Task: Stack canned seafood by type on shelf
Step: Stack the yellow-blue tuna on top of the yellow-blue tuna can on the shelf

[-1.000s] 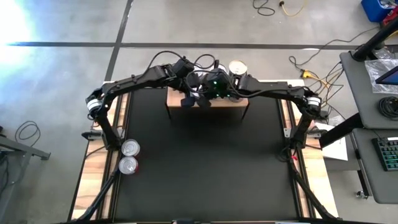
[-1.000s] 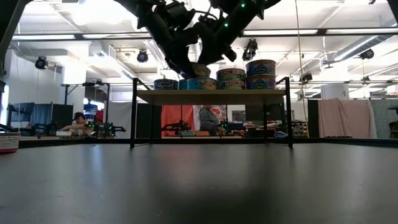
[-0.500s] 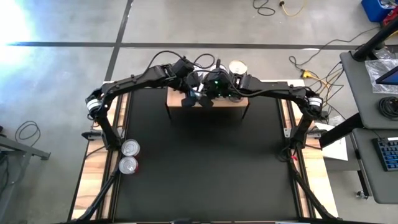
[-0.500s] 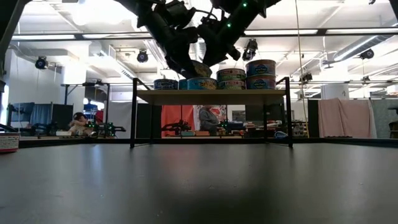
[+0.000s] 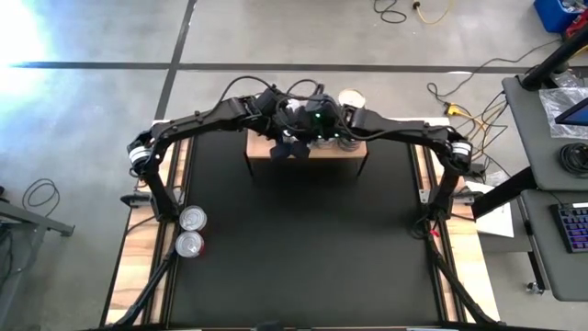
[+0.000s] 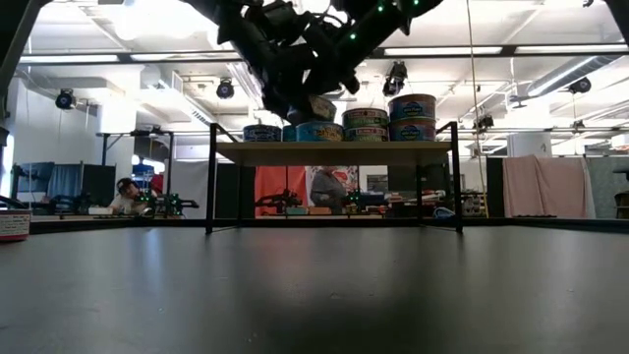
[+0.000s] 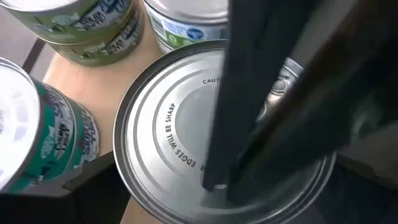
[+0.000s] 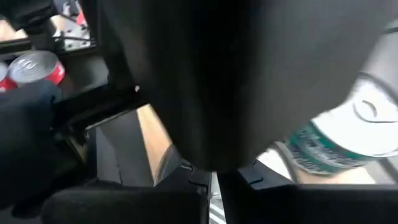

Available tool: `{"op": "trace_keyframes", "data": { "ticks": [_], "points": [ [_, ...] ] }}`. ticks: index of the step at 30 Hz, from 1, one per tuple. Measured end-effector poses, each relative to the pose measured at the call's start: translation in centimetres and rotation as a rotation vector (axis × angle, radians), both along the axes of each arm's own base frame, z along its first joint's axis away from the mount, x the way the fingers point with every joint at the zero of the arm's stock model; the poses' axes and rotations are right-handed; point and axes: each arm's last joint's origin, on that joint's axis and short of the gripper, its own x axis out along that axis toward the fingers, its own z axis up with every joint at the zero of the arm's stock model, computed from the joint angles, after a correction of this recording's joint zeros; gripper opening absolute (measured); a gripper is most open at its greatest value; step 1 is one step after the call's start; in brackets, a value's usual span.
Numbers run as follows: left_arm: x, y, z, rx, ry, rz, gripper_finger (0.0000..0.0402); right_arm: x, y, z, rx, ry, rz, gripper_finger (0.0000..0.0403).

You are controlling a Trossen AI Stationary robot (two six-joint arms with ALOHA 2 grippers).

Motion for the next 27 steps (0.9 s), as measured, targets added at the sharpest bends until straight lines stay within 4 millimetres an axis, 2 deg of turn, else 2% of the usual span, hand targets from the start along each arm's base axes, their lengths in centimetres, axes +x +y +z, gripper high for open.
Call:
{"op": "trace_keyframes", "data": {
  "ticks": [4,10,23,27],
  "points": [
    [0.2,0.1,0.1,-0.008,-0.027,0.028,0.0400,0.6,-0.2,-1.1,0.014,0.016,0.016,0.0013],
    [0.2,0.1,-0.1,-0.078,-0.037,0.062,0.0400,0.5,-1.1,-2.0,0.052,0.049,-0.011,0.0013],
    [-0.1,-0.1,-0.2,-0.133,-0.016,0.093,0.0400,-0.1,-1.2,-2.7,0.030,0.158,-0.008,0.0013],
    [-0.4,-0.4,0.4,-0.133,-0.024,0.084,0.0400,-0.2,-1.2,-2.8,0.027,0.179,-0.009,0.0013]
  ]
}}
